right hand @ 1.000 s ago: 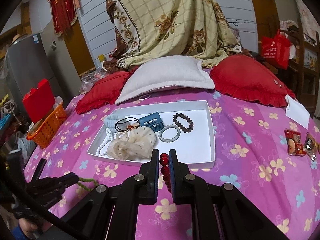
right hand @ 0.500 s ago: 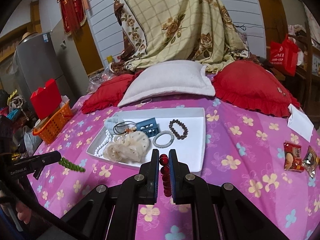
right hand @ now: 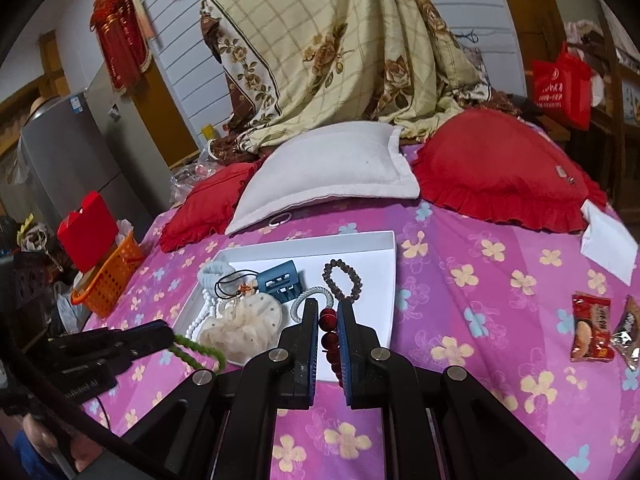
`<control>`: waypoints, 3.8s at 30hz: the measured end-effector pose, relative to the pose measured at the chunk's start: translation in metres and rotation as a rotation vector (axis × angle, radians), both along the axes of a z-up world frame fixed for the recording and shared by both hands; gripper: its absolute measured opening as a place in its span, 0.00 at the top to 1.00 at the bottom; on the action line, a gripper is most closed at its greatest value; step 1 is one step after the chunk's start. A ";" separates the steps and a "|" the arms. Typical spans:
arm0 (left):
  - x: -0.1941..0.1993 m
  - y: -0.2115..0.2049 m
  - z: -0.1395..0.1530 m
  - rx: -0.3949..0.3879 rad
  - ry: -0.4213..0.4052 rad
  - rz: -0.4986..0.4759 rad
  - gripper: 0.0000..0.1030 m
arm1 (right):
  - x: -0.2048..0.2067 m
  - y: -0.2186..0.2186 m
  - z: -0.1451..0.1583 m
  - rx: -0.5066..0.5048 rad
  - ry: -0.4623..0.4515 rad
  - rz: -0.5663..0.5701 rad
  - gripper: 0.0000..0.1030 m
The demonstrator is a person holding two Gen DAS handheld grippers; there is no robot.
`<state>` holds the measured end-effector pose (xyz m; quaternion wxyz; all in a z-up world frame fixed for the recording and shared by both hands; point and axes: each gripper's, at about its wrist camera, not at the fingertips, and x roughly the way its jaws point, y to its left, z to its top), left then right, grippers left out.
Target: Organize jewelry
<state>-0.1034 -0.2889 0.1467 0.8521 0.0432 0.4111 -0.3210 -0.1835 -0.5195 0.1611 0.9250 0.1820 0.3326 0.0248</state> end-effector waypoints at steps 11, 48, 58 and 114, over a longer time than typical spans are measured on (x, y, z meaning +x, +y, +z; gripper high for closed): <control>0.031 -0.066 -0.031 0.115 -0.042 -0.041 0.92 | 0.057 -0.027 -0.043 0.173 0.097 -0.014 0.91; -0.005 -0.026 -0.057 0.104 0.041 -0.004 0.65 | 0.058 0.017 -0.078 0.036 0.196 0.016 0.63; -0.058 0.083 -0.030 0.123 -0.087 0.253 0.55 | 0.077 0.106 -0.079 -0.015 0.183 0.108 0.61; -0.176 0.196 0.070 0.099 -0.660 0.789 0.01 | -0.085 0.136 -0.031 -0.115 -0.004 -0.021 0.33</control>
